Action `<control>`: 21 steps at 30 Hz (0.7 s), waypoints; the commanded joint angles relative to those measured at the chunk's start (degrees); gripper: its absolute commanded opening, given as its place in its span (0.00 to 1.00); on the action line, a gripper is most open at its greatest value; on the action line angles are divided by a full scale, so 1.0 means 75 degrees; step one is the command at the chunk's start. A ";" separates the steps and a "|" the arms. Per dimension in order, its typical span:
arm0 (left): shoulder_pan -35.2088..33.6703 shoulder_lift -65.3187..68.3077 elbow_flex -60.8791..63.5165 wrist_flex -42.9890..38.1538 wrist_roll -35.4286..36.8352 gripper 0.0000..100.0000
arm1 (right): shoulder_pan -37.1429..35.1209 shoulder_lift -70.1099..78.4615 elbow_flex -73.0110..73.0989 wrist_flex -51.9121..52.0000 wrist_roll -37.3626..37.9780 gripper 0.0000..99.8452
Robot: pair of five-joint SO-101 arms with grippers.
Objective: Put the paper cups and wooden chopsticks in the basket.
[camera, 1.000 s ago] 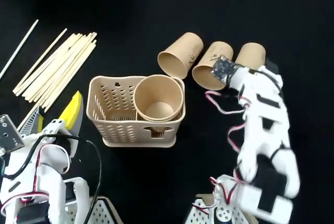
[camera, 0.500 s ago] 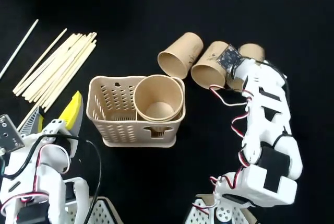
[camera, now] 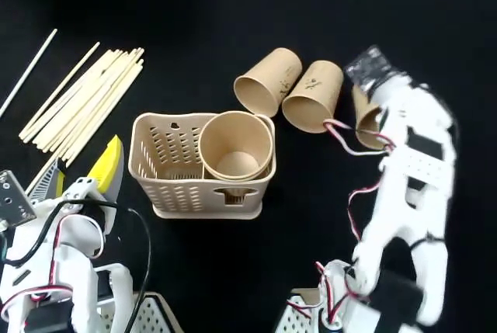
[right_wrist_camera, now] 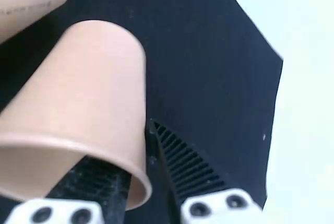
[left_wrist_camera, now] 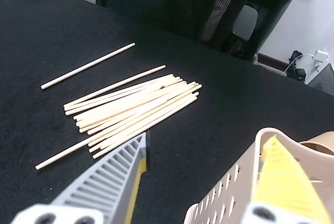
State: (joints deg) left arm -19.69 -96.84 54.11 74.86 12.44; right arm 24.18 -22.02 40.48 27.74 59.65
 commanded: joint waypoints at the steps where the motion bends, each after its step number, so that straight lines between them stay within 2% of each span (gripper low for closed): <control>1: 0.0053 0.0059 0.0018 -0.0141 0.0000 0.34 | 0.0152 -0.0944 -0.1518 0.2333 -0.0680 0.01; 6: 0.0053 0.0059 0.0018 -0.0141 0.0000 0.34 | 0.0117 -0.1401 -0.3675 0.5380 -0.1278 0.01; 11: 0.0053 0.0059 0.0018 -0.0141 0.0000 0.34 | -0.0328 -0.1565 -0.5644 0.7502 -0.2051 0.01; 14: 0.0053 0.0059 0.0018 -0.0141 0.0000 0.34 | -0.1137 -0.1588 -0.6687 0.8592 -0.2133 0.01; 17: 0.0053 0.0059 0.0018 -0.0141 0.0000 0.34 | -0.2110 -0.1588 -0.7895 0.9635 -0.2755 0.01; 21: 0.0053 0.0059 0.0018 -0.0129 0.0000 0.34 | -0.3270 -0.1612 -0.8610 0.9799 -0.3540 0.01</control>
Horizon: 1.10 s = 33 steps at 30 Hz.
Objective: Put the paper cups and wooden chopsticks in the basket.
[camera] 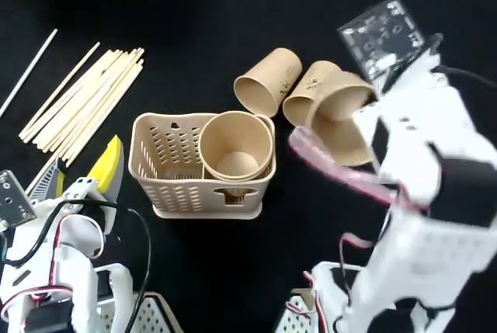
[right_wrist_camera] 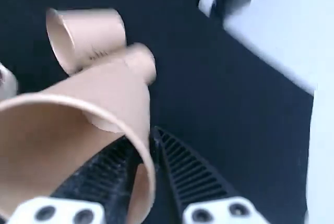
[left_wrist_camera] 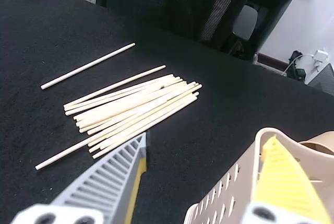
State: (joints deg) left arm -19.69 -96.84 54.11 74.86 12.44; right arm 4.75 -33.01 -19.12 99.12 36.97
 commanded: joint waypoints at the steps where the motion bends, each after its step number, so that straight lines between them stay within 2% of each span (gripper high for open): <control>1: 0.0053 0.0059 0.0018 -0.0129 0.0000 0.34 | -0.0938 -0.0135 -0.0592 0.0281 -0.0656 0.01; 7: 0.0053 0.0059 0.0018 -0.0129 0.0000 0.34 | -0.2719 -0.0135 0.0135 0.0281 -0.1371 0.01; 16: 0.0053 0.0059 0.0018 -0.0129 0.0000 0.34 | -0.3845 -0.0111 0.0182 0.0281 -0.1911 0.01; 33: 0.0053 0.0059 0.0018 -0.0129 0.0000 0.34 | -0.3938 -0.0135 0.1577 0.0152 -0.1922 0.03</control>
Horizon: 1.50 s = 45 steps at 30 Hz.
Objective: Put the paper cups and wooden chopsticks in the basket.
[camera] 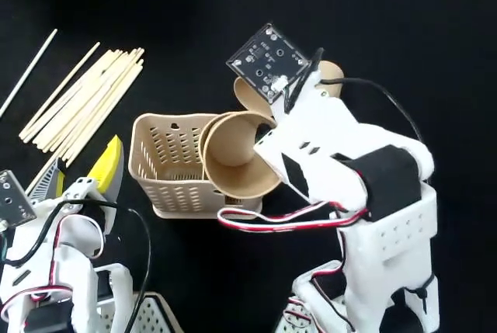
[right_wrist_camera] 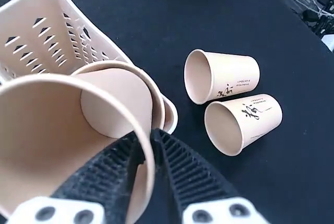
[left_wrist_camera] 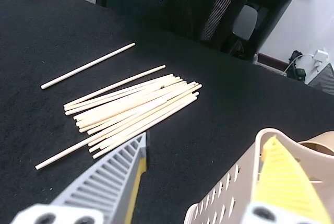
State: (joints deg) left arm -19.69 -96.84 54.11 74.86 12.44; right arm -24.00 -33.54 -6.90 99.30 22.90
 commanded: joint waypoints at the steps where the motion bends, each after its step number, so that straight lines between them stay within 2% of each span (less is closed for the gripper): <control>1: 0.0053 0.0059 0.0018 -0.0129 0.0000 0.34 | -0.0117 -0.0076 -0.0064 0.0047 -0.0047 0.06; 6: 0.0053 0.0059 0.0018 -0.0129 0.0000 0.34 | -0.0117 -0.0053 0.0006 -0.0504 0.0211 0.34; 8: 0.0053 0.0059 0.0018 -0.0129 0.0000 0.34 | -0.0129 -0.0053 0.0135 -0.0797 0.0316 0.39; 13: 0.0053 0.0059 0.0018 -0.0129 0.0000 0.34 | -0.0082 -0.0111 0.0135 -0.1032 0.0422 0.38; 16: 0.0053 0.0059 0.0018 -0.0129 0.0000 0.34 | 0.0141 -0.0111 0.0100 -0.0738 0.1407 0.35; 21: 0.0053 0.0059 0.0018 -0.0117 0.0000 0.34 | 0.1829 -0.0088 0.1026 -0.0715 0.3833 0.33; 25: 0.0053 0.0059 0.0018 -0.0117 0.0000 0.34 | 0.3141 -0.0064 0.2784 -0.2297 0.4864 0.34; 29: 0.0053 0.0059 0.0088 -0.0141 0.0000 0.34 | 0.3587 -0.0053 0.4988 -0.5017 0.5052 0.34; 35: 0.0053 0.0059 0.0158 -0.0246 0.0000 0.34 | 0.3481 -0.0029 0.7344 -0.8416 0.4970 0.33; 39: 0.0053 0.0070 0.0217 -0.0305 0.0000 0.34 | 0.3470 0.0463 0.7695 -0.9307 0.4396 0.33; 45: 0.0053 0.0070 0.0217 -0.0305 0.0000 0.34 | 0.3470 0.1963 0.7273 -1.0069 0.4255 0.33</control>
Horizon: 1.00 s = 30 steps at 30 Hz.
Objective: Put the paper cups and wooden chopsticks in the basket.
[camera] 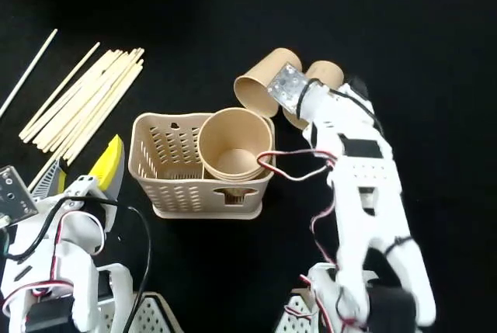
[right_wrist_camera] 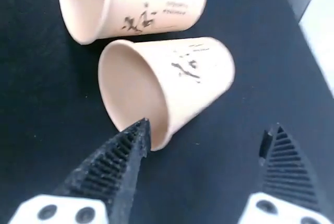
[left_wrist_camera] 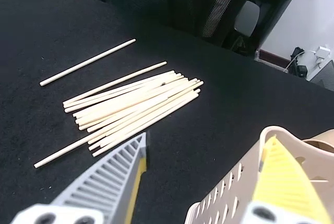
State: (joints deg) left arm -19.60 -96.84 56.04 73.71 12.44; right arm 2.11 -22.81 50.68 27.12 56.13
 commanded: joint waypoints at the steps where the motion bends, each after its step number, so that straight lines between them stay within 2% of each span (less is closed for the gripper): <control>1: 0.0041 0.0070 -0.0041 -0.0152 0.0000 0.34 | -0.0012 0.0826 -0.0568 -0.0551 -0.0293 0.33; 8: 0.0041 0.0070 -0.0041 -0.0152 0.0000 0.34 | 0.0176 0.2655 -0.1870 -0.0832 -0.0516 0.32; 10: 0.0041 0.0070 -0.0041 -0.0152 0.0000 0.34 | 0.0199 0.2690 -0.1905 -0.0856 -0.0504 0.25; 14: 0.0041 0.0070 -0.0041 -0.0152 0.0000 0.34 | 0.0211 0.2350 -0.1905 -0.0856 -0.0516 0.02; 17: 0.0041 0.0070 -0.0041 -0.0152 0.0000 0.34 | 0.0281 0.1987 -0.1834 -0.0844 -0.0527 0.05; 20: 0.0041 0.0070 -0.0041 -0.0152 0.0000 0.34 | 0.0363 0.1612 -0.1717 -0.0832 -0.0527 0.01; 26: 0.0041 0.0070 -0.0041 -0.0152 0.0000 0.34 | 0.0727 0.0674 -0.1319 -0.0715 -0.0539 0.01; 30: 0.0041 0.0070 -0.0041 -0.0152 0.0000 0.34 | 0.1172 -0.0193 -0.1623 0.0387 -0.0914 0.01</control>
State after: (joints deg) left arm -19.60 -96.84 56.04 73.71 12.44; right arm 8.53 -18.42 41.10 25.10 51.21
